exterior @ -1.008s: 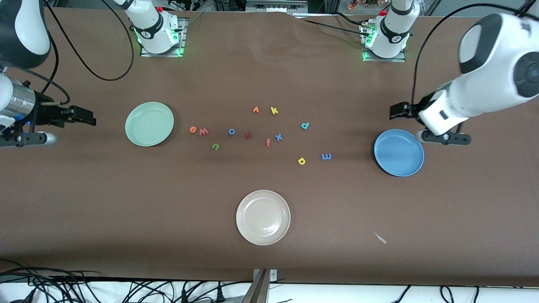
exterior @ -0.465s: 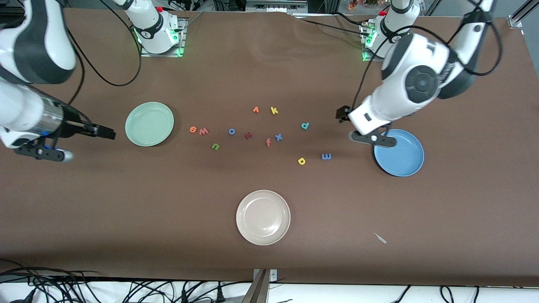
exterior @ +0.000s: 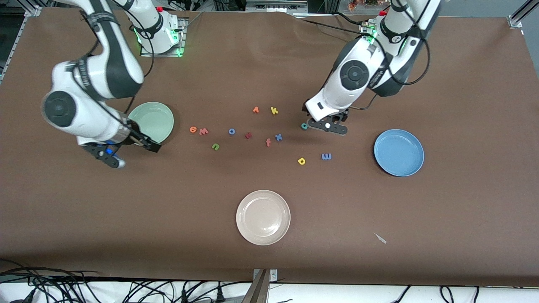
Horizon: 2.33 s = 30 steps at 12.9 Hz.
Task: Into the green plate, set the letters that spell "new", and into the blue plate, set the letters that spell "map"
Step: 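Reach the right gripper to the pink w while the left gripper reaches the teal p, then grasp the pink w with the right gripper while the left gripper grasps the p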
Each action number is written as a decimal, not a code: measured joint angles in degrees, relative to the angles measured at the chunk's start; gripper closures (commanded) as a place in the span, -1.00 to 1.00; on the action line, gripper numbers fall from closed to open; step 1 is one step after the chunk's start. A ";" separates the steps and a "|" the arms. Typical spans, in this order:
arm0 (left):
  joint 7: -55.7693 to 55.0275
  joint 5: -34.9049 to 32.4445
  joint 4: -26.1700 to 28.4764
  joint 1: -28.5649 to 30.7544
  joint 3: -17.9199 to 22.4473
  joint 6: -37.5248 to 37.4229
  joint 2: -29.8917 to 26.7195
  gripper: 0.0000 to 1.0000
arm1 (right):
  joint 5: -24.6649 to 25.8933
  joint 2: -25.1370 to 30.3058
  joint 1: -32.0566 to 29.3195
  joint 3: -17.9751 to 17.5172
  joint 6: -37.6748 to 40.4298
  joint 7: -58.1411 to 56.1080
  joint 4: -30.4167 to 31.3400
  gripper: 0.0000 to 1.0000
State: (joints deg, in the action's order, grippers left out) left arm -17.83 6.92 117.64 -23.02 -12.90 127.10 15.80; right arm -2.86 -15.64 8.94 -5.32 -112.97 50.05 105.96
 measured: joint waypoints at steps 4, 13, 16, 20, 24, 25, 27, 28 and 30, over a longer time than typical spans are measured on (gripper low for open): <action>-0.04 -2.85 0.08 -3.60 0.01 4.68 5.16 -1.00 | 0.13 0.17 4.20 -1.97 -9.56 21.90 8.82 -0.80; -4.93 -8.47 0.09 -6.29 0.16 11.13 12.64 -0.91 | 3.07 -1.22 11.69 -2.28 -33.93 44.59 25.78 -0.80; -4.94 -8.47 0.07 -6.29 0.17 12.25 13.87 -0.75 | 3.07 -4.07 12.55 -2.28 -37.30 46.52 26.15 -0.75; -4.97 -8.47 0.05 -6.29 0.19 12.37 14.19 -0.50 | 3.07 -6.25 12.55 -1.97 -39.76 46.70 26.15 -0.60; -5.02 -8.48 0.04 -6.29 0.21 12.37 14.71 0.01 | 3.07 -7.77 12.55 -1.39 -42.55 46.74 26.16 -0.36; -5.03 -8.48 0.04 -6.29 0.21 12.39 14.86 0.15 | 3.29 -7.89 12.55 -1.25 -43.05 46.73 26.15 -0.25; -5.07 -8.50 -0.23 -6.28 0.33 12.37 14.83 0.44 | 4.31 -7.82 12.55 -1.01 -43.35 46.73 26.14 0.41; -5.08 -8.50 -0.39 -6.28 0.33 12.35 14.78 0.67 | 4.51 -7.69 12.55 -0.84 -43.47 46.73 26.10 0.72; -5.11 -8.50 -0.48 -6.28 0.35 12.31 14.77 1.00 | 5.13 -7.32 12.55 -0.64 -43.49 46.31 26.00 0.90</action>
State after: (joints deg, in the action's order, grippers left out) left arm -22.94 -1.58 117.16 -29.29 -12.56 139.42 30.57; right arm 2.27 -22.96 21.49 -5.96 -156.46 96.36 131.96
